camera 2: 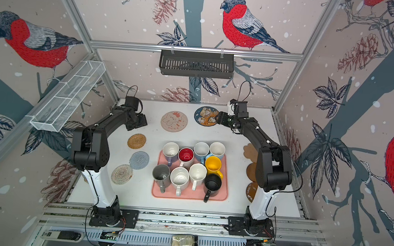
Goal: Place cups on coasters
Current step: Move the coaster to the top-left of the table.
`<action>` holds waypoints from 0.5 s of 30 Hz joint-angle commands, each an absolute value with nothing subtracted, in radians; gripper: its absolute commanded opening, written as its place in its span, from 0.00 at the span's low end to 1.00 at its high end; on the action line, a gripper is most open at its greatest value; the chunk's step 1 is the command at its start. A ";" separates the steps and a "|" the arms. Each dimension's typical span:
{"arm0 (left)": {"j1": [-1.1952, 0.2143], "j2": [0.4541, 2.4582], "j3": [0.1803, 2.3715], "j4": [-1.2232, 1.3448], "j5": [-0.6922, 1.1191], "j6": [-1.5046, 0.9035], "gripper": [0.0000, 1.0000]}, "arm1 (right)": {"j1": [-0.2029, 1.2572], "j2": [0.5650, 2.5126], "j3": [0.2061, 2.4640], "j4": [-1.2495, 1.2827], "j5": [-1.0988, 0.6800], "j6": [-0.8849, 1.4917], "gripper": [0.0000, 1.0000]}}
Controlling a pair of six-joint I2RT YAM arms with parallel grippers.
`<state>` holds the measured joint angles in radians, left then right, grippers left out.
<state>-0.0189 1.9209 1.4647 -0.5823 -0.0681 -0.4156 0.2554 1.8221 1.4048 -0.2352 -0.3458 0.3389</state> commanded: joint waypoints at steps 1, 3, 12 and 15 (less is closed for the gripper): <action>-0.023 1.851 1.353 -0.621 -0.114 -0.445 0.65 | 0.265 1.800 1.389 -0.213 -0.331 0.328 0.70; -0.022 1.796 1.276 -0.602 -0.139 -0.454 0.62 | 0.268 1.791 1.377 -0.203 -0.337 0.331 0.67; -0.022 1.764 1.165 -0.554 -0.138 -0.466 0.48 | 0.279 1.758 1.341 -0.179 -0.355 0.339 0.59; -0.021 1.794 1.158 -0.535 -0.129 -0.460 0.47 | 0.281 1.753 1.338 -0.181 -0.349 0.337 0.59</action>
<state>-0.0231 1.7741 1.1645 -0.5621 -0.1272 -0.4633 0.2787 1.7660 1.3399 -0.2066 -0.3470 0.3401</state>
